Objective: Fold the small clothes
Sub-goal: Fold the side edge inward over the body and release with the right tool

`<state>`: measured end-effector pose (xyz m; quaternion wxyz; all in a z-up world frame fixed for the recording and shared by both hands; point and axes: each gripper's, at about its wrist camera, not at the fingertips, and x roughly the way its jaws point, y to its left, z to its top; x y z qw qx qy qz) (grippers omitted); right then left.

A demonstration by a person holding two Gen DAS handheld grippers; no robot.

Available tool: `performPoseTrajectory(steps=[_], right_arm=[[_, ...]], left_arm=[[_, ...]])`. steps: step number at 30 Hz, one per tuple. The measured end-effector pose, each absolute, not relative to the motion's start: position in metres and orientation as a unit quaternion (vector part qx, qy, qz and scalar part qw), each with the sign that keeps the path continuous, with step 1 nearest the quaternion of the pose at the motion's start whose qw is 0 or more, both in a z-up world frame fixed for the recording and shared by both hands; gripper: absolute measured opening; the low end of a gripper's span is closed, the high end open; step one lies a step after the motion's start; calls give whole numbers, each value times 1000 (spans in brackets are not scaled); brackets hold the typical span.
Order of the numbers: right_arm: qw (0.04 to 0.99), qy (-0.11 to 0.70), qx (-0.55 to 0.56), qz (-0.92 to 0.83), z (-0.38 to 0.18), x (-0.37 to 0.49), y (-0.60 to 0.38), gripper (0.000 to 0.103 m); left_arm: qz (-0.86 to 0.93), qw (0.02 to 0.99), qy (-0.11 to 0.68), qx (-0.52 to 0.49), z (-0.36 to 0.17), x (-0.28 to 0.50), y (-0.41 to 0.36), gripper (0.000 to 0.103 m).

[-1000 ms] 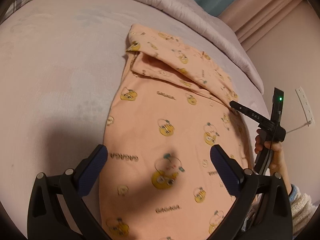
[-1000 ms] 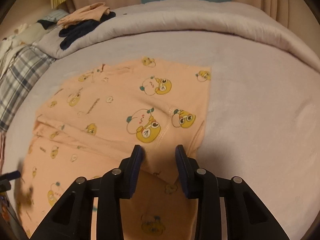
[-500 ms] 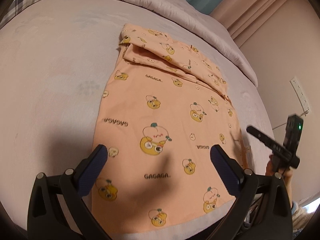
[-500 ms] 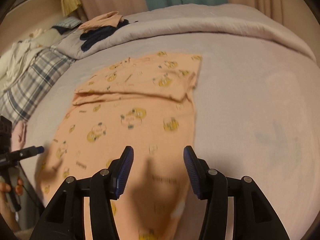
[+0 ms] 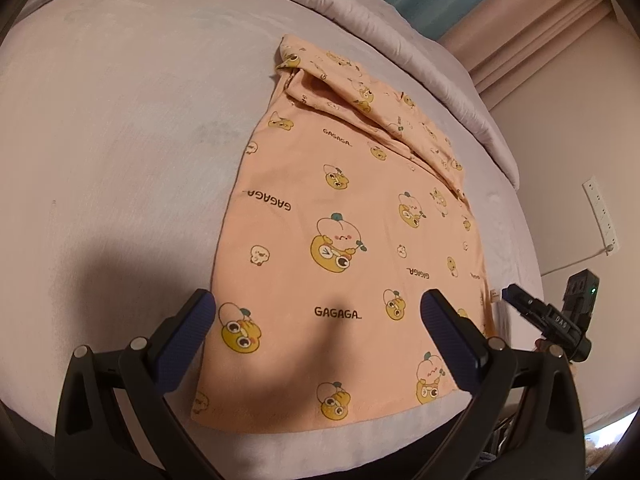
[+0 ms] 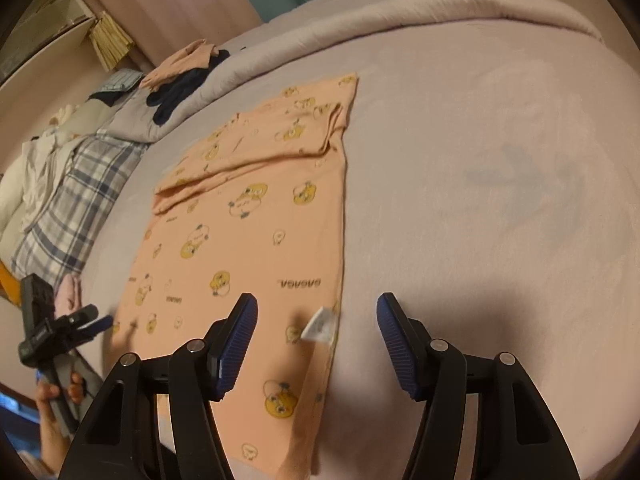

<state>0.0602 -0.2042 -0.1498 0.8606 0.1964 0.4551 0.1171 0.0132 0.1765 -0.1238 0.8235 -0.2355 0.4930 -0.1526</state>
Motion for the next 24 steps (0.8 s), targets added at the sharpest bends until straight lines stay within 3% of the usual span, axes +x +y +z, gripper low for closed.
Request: performPoseTrajectory(steps=[24], right_arm=[[837, 485, 214, 137, -167, 58, -211, 63]], left_arm=[[-157, 811, 497, -267, -139, 19, 188, 102]])
